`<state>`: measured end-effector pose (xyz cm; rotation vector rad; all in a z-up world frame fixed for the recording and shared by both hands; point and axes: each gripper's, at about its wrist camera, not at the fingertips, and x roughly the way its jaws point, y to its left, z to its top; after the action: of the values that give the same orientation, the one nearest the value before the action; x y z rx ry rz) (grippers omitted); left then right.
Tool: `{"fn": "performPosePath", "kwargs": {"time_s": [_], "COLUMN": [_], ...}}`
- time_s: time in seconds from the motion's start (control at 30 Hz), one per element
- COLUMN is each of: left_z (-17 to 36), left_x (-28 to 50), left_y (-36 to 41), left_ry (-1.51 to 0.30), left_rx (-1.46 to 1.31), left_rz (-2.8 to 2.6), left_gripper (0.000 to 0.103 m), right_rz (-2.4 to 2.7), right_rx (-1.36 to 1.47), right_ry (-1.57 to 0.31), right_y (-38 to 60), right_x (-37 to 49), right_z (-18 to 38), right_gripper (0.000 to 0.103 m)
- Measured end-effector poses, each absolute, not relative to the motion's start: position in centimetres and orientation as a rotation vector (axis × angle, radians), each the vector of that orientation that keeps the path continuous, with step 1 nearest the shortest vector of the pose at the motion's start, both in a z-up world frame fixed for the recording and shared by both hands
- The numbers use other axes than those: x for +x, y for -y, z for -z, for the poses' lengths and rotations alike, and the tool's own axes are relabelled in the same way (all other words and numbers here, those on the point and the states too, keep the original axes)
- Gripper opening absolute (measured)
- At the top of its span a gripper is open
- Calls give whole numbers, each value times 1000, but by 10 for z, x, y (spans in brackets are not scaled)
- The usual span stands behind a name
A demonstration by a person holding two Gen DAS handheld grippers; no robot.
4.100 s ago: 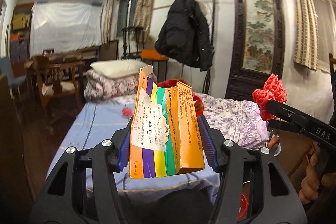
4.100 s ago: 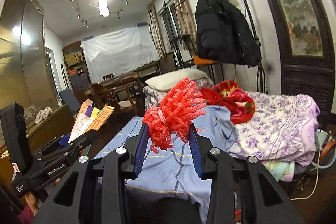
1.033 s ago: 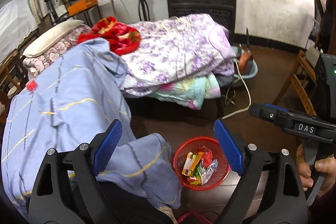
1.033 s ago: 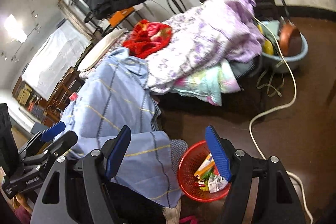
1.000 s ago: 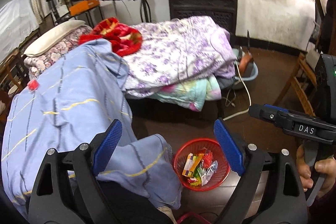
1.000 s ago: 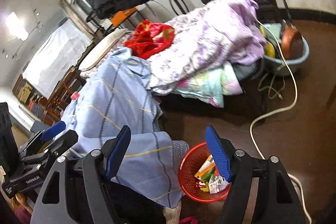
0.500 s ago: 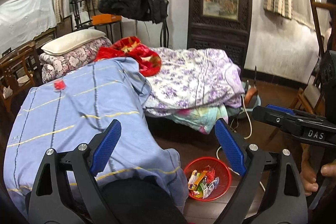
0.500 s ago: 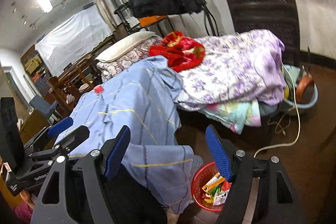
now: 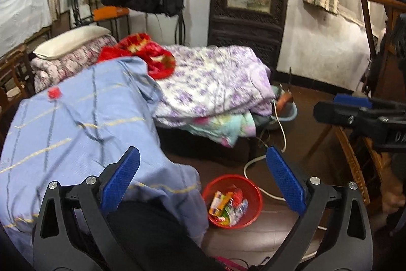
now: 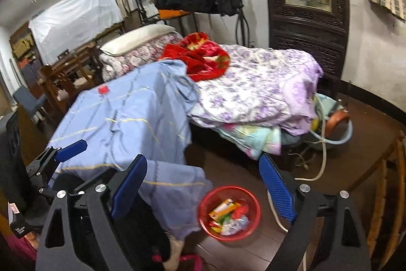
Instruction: Collect trash
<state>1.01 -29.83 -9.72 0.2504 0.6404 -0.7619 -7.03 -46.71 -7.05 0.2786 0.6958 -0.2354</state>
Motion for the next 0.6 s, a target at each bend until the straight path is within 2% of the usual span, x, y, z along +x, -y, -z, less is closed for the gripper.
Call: {"fn": "performPosePath", "kwargs": {"time_s": [0.2, 0.6], "left_z": [130, 204], "left_x": [14, 22], "left_y": [325, 374], "left_ry": [-726, -854], "left_rx": [301, 428], "left_rz": [778, 794], "left_gripper": [96, 96], "right_rz": [279, 357], "right_rx": [302, 424], "right_ry": [-757, -909], "right_y": [492, 534], "right_x": [-76, -79], "right_z": [104, 212], "right_gripper": [89, 89]}}
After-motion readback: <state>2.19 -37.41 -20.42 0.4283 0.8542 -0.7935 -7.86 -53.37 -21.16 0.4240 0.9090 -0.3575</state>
